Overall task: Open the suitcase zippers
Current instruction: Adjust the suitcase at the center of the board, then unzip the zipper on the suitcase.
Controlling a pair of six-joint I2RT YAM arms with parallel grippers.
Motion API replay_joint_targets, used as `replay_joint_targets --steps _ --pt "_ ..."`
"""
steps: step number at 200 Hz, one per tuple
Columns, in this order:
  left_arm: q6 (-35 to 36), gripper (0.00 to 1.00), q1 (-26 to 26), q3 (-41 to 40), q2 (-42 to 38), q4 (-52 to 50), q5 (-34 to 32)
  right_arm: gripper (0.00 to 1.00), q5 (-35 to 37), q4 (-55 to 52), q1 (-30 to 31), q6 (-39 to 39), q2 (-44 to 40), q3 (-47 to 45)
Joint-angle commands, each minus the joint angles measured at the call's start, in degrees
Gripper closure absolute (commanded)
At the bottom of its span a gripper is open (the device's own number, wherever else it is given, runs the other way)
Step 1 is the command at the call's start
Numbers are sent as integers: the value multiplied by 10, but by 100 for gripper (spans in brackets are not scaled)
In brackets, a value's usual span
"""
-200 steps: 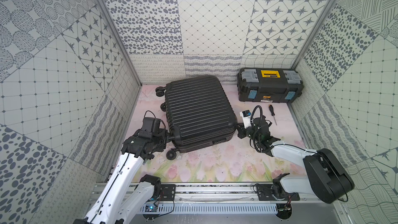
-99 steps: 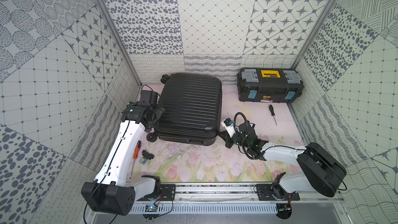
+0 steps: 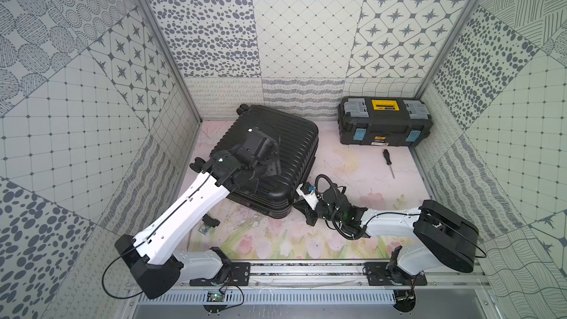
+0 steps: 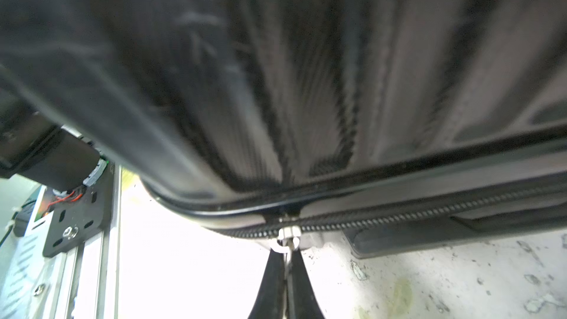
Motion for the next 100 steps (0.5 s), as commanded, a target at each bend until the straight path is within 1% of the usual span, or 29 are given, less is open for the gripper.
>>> replay_joint_targets --steps 1,8,18,34,52,68,100 --pt "-9 22 -102 22 47 14 40 100 28 78 9 27 16 11" --pt "-13 22 -115 25 59 6 28 100 31 80 11 28 22 11" --pt "-12 21 -130 31 75 -14 -11 100 36 81 12 30 28 26" --pt "-7 21 -141 49 104 -56 -58 100 54 82 12 35 34 28" --pt "6 21 -153 55 127 -81 -99 100 77 65 10 29 31 31" --pt "9 21 -154 45 138 -84 -101 100 89 55 5 25 25 31" --pt "12 21 -154 10 142 -75 -97 100 77 43 -23 30 15 31"
